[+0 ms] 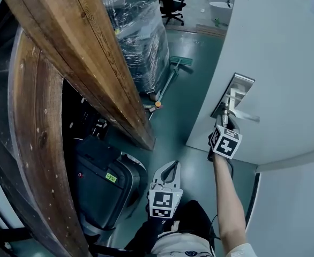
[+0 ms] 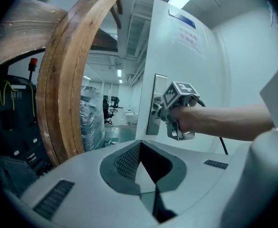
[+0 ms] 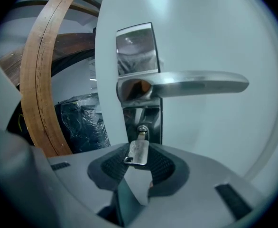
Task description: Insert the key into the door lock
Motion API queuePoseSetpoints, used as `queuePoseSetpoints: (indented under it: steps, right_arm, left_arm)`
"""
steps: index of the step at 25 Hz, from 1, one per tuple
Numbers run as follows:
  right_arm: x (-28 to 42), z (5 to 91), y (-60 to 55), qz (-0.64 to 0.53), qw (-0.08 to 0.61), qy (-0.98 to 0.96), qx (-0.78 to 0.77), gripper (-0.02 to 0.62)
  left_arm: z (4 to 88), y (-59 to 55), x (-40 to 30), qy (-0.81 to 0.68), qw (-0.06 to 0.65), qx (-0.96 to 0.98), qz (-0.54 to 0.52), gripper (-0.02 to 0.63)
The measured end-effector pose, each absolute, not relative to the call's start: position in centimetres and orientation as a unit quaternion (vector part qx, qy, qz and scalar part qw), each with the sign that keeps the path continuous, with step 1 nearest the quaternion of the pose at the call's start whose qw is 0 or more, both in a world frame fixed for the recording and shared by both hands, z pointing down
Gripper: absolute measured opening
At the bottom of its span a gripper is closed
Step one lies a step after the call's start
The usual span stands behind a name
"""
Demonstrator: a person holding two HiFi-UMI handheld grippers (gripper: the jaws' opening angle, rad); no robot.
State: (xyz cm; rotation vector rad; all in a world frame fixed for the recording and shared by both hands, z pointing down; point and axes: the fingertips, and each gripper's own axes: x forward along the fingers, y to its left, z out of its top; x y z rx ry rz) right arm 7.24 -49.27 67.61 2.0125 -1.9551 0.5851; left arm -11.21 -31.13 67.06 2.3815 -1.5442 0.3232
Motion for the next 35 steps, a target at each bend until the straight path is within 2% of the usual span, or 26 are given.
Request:
queuePoseSetpoints:
  steps: [14, 20, 28, 35]
  right_arm:
    - [7.5, 67.6, -51.0, 0.191, 0.140, -0.672, 0.701, 0.112]
    - [6.9, 67.1, -50.2, 0.150, 0.151, -0.697, 0.685, 0.114]
    - [6.3, 64.8, -41.0, 0.126, 0.118, -0.734, 0.657, 0.114]
    - [8.7, 58.8, -33.0, 0.121, 0.100, -0.743, 0.650, 0.112]
  left_arm:
    - [67.9, -31.1, -12.2, -0.542, 0.147, 0.820, 0.113, 0.003]
    - [67.0, -30.9, -12.2, -0.544, 0.147, 0.818, 0.112, 0.005]
    - [62.9, -30.7, -10.4, -0.537, 0.139, 0.825, 0.109, 0.003]
    - [57.5, -29.3, -6.2, -0.524, 0.128, 0.836, 0.104, 0.003]
